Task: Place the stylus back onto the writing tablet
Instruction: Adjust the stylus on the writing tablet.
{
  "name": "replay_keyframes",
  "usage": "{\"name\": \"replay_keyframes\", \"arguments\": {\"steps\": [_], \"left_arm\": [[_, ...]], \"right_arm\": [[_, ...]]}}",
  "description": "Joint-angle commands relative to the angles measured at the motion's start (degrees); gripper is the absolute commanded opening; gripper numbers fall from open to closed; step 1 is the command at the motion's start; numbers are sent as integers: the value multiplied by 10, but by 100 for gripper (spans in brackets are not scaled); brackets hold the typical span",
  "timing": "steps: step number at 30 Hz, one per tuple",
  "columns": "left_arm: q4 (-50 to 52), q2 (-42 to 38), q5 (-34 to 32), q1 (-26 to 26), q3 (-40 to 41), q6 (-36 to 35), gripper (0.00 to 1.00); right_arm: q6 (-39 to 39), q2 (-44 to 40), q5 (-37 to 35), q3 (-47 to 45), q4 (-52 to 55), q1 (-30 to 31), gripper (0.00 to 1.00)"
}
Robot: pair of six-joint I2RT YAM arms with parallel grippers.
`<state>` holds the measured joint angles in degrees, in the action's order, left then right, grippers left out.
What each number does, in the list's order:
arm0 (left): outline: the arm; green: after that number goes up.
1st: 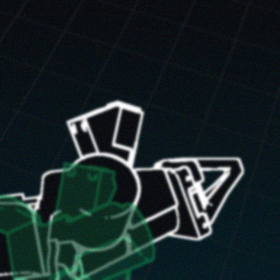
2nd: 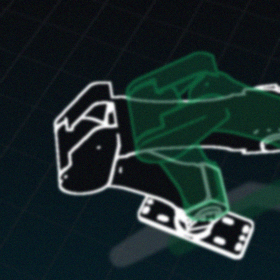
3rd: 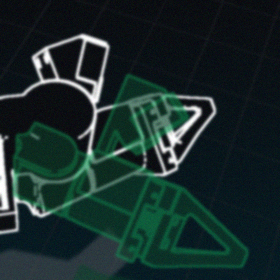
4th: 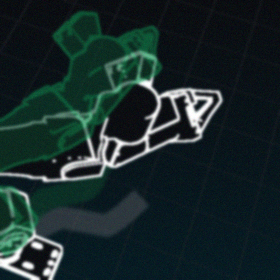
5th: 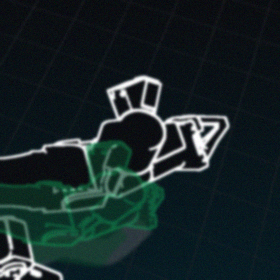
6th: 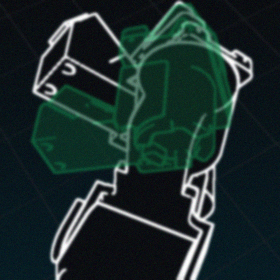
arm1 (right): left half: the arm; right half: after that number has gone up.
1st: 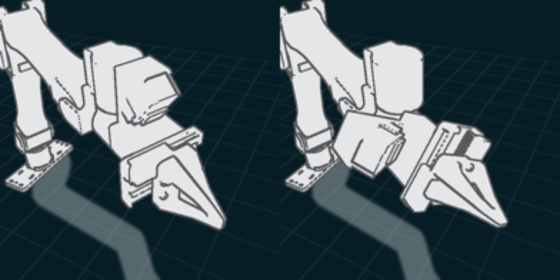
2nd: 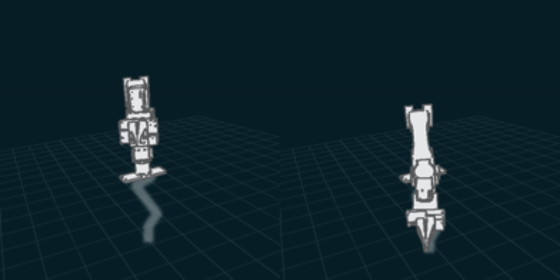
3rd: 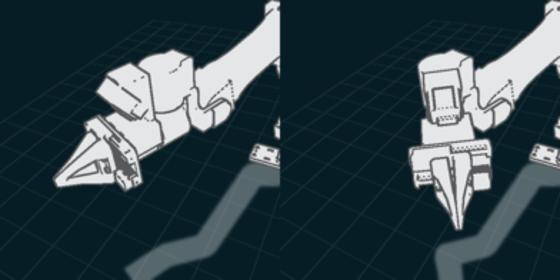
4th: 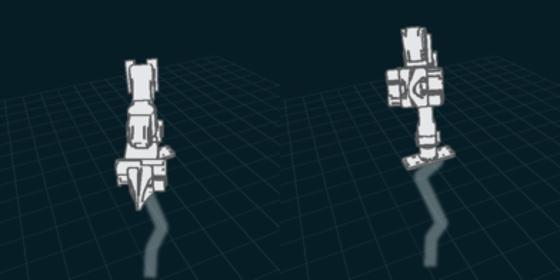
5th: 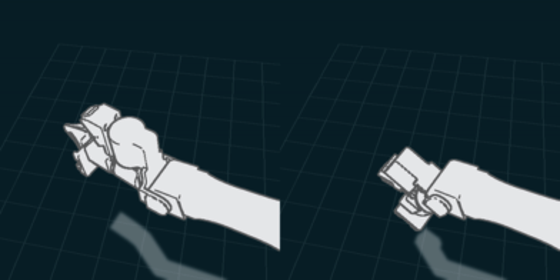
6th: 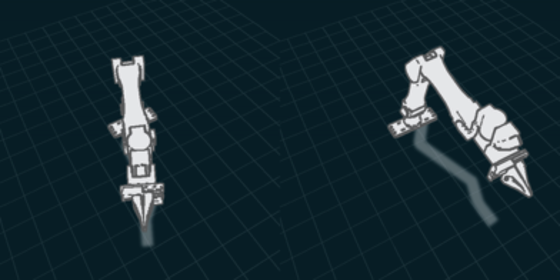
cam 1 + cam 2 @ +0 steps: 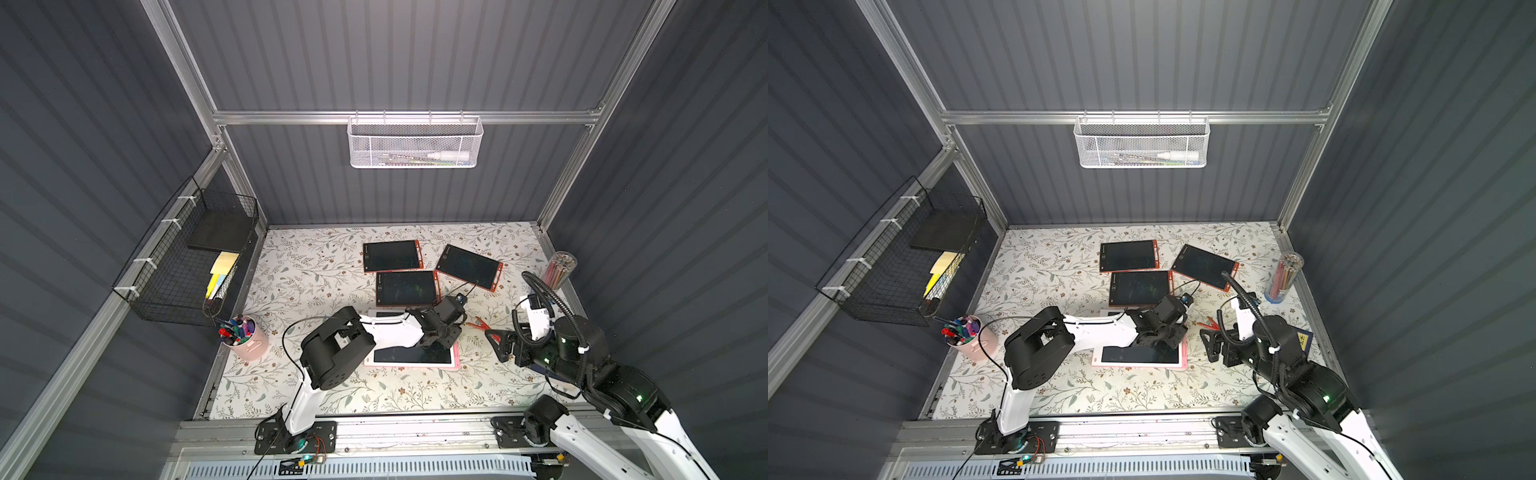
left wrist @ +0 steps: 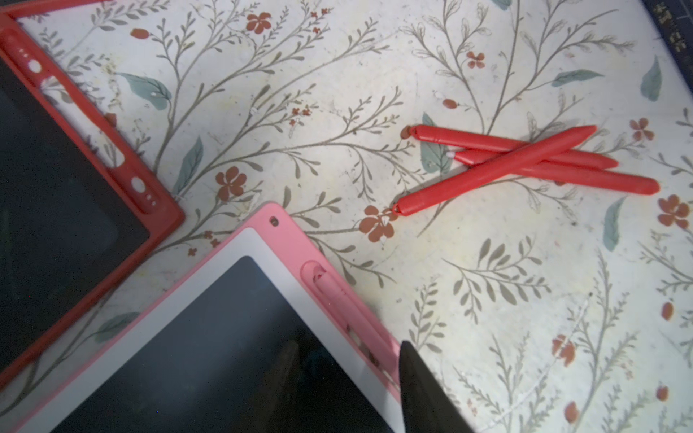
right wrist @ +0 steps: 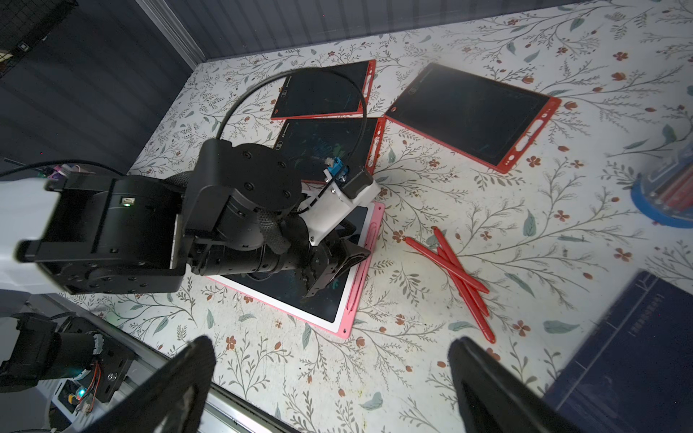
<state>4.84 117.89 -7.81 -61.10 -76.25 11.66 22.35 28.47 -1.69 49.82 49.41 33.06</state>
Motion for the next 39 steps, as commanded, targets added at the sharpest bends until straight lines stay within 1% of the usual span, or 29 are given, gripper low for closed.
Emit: {"name": "replay_keyframes", "arguments": {"steps": [1,17,27,33,39], "left_arm": [[8,16,-16,-4,-8,6,46],[-3,27,-29,-4,-11,6,48],[9,18,-20,-4,-2,0,47],[23,26,-11,-4,2,-20,47],[35,38,-24,-5,1,-20,47]], "right_arm": [[3,-6,-8,-6,3,1,99],[4,-5,-10,-6,3,1,99],[4,-4,-11,-7,3,1,99],[4,-4,-12,-7,3,1,99],[4,-3,-12,-7,3,1,99]]}}
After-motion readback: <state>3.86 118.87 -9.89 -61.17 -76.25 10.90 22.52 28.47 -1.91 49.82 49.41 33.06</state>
